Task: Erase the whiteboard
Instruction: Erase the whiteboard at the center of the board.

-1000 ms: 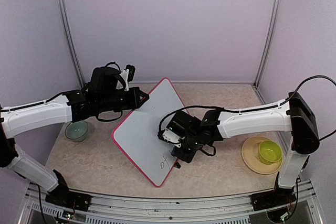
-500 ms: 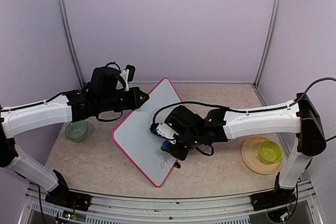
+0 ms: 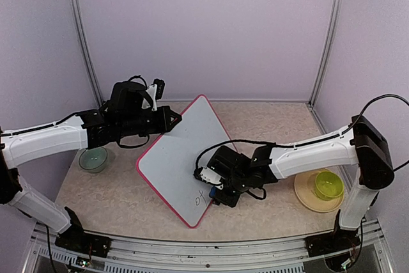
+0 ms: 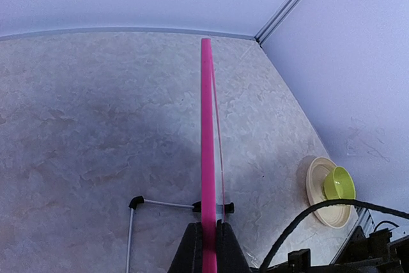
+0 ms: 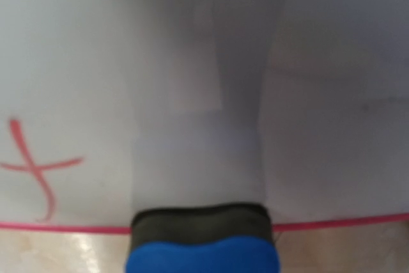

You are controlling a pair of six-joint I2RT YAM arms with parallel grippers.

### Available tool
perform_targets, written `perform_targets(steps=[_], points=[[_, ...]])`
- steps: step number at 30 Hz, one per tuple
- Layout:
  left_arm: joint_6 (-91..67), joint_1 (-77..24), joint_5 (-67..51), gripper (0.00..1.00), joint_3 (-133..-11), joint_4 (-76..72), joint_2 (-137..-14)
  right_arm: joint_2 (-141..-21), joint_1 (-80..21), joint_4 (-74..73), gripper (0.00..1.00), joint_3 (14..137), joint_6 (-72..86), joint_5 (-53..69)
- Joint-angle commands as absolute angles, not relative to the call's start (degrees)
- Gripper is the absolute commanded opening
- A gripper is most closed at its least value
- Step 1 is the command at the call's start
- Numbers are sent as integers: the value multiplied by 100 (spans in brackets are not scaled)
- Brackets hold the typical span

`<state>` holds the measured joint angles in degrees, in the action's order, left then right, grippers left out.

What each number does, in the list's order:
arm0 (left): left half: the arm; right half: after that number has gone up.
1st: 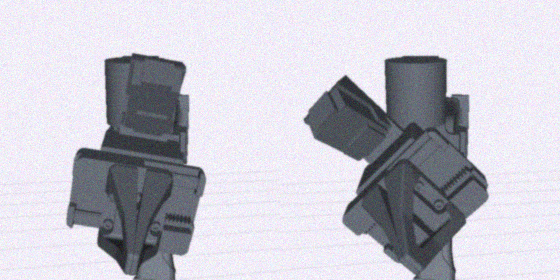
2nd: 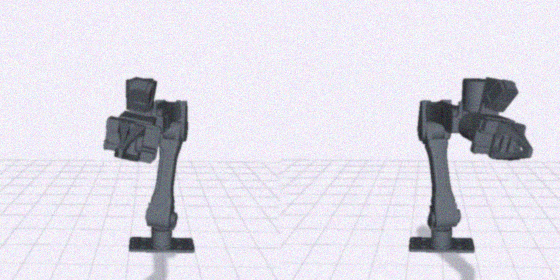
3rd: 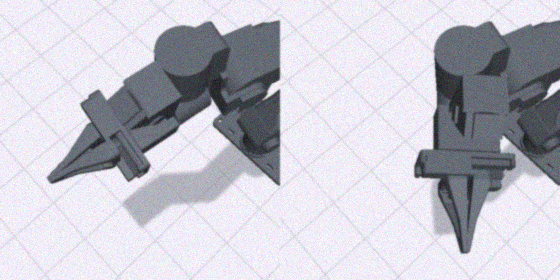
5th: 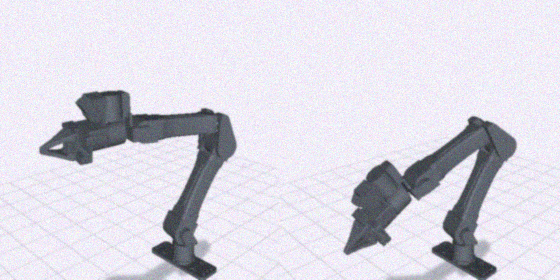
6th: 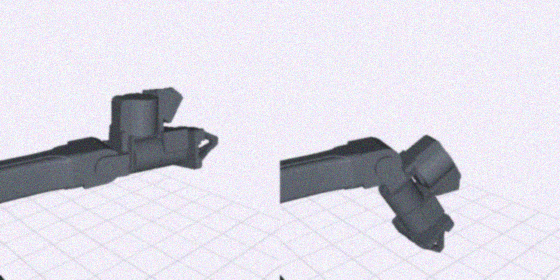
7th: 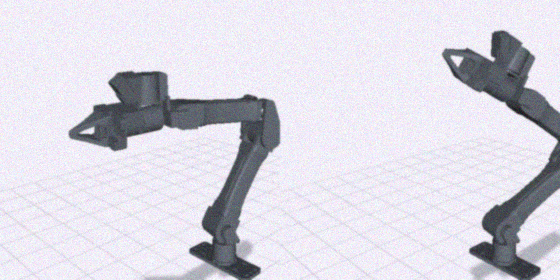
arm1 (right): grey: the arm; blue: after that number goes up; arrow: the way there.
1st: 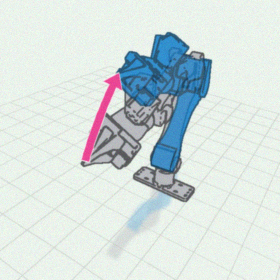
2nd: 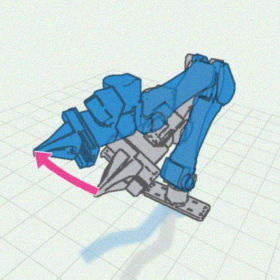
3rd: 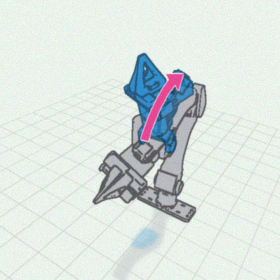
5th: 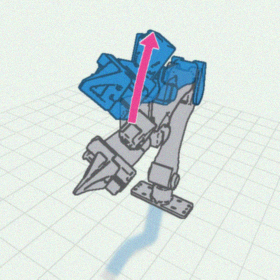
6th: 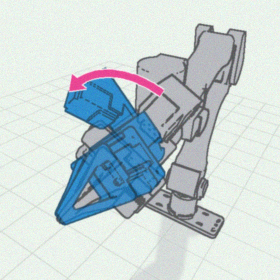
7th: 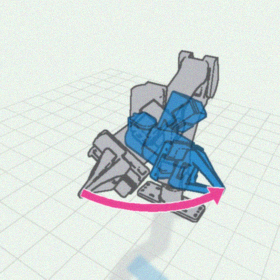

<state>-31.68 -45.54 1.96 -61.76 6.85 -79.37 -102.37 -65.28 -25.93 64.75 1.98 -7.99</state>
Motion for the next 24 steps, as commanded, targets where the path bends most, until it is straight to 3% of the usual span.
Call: perform_targets(steps=[1, 24], points=[[-3186, -4772, -187, 0, -6124, 1172, -8062, -10489, -6252, -2405, 0, 6413, 325, -1068], [-3200, -4799, -171, 0, -6000, 1087, -8056, -10989, -5748, -2913, 0, 7512, 534, -1624]])
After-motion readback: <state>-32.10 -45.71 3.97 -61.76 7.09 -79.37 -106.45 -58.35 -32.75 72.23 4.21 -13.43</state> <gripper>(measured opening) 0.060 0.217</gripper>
